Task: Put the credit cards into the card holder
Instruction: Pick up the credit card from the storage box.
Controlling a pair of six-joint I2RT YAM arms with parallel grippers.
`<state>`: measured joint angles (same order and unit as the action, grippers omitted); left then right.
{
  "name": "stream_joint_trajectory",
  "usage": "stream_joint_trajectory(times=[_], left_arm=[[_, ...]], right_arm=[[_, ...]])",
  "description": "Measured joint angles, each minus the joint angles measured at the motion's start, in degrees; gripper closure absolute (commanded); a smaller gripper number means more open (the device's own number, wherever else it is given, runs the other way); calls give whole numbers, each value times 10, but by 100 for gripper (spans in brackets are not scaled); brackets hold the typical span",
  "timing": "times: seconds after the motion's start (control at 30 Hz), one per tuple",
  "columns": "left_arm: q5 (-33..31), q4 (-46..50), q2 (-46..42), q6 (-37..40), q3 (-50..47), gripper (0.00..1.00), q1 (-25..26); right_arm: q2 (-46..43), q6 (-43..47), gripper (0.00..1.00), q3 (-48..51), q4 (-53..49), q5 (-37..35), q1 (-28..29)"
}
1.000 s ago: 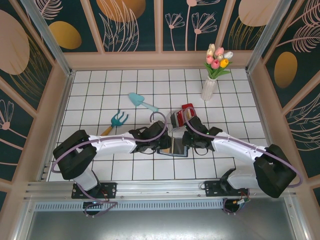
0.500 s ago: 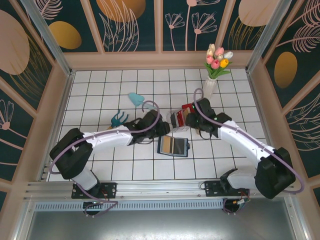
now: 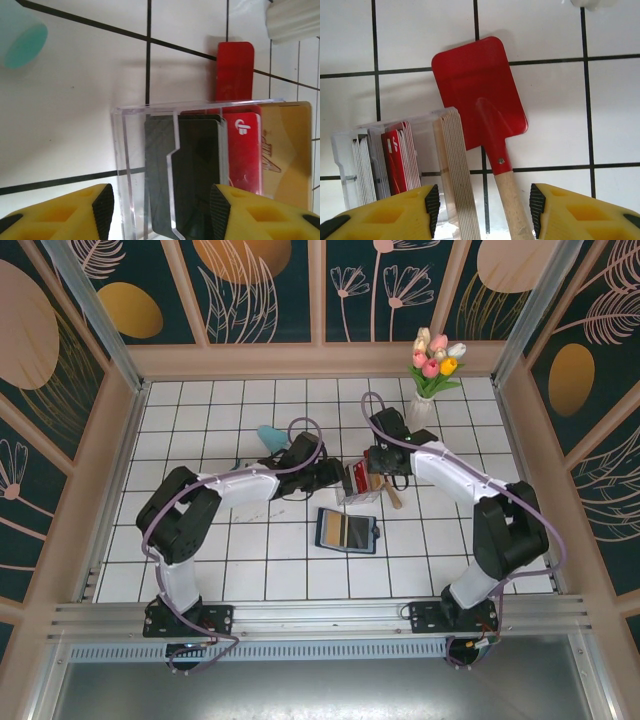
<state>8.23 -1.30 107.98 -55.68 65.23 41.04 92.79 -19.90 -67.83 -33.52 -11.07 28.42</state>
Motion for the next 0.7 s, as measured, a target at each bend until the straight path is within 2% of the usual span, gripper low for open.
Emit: stream_joint_trajectory(times=[0.27, 0.7], left_arm=[[19, 0, 49, 0, 27, 44, -3], [28, -22, 73, -1, 27, 52, -3]], right_arm=[[26, 12, 44, -18, -2, 1, 0], [69, 32, 42, -40, -20, -16, 4]])
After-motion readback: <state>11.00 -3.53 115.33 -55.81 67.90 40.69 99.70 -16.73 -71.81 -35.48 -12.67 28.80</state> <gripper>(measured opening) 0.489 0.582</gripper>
